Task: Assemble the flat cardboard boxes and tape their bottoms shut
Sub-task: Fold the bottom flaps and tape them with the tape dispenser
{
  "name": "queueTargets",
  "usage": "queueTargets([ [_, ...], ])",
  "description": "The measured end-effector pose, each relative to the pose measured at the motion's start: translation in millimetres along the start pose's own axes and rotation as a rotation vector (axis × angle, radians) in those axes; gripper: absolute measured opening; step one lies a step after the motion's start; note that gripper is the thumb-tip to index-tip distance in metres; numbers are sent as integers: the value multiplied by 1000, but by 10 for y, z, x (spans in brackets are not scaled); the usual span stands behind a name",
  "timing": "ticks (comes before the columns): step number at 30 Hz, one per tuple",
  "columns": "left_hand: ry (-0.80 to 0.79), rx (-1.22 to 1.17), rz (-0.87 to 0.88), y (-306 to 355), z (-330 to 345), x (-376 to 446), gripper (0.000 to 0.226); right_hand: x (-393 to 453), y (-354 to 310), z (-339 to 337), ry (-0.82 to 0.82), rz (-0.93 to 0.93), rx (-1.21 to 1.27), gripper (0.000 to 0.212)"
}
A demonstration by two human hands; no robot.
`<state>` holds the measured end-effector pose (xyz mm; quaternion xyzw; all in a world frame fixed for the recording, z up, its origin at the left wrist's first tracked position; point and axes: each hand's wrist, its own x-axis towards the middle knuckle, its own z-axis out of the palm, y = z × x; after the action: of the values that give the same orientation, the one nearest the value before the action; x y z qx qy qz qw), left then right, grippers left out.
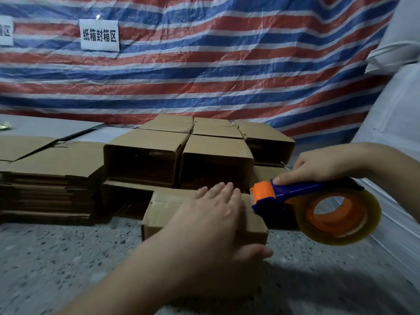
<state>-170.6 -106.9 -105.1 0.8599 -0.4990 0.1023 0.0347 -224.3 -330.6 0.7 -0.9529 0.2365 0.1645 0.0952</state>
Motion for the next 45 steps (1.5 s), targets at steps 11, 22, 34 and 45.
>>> queueTargets([
  [11,36,63,20,169,239,104,86,-90,413,-135,-59,32,16,71],
  [22,118,115,82,151,158,121,74,264,229,714,271,-6,-757,56],
  [34,144,162,84,71,175,110,72,539,700,2125,768,85,-264,56],
  [45,121,180,103,74,229,140,84,438,127,1300,807,-170,1086,42],
])
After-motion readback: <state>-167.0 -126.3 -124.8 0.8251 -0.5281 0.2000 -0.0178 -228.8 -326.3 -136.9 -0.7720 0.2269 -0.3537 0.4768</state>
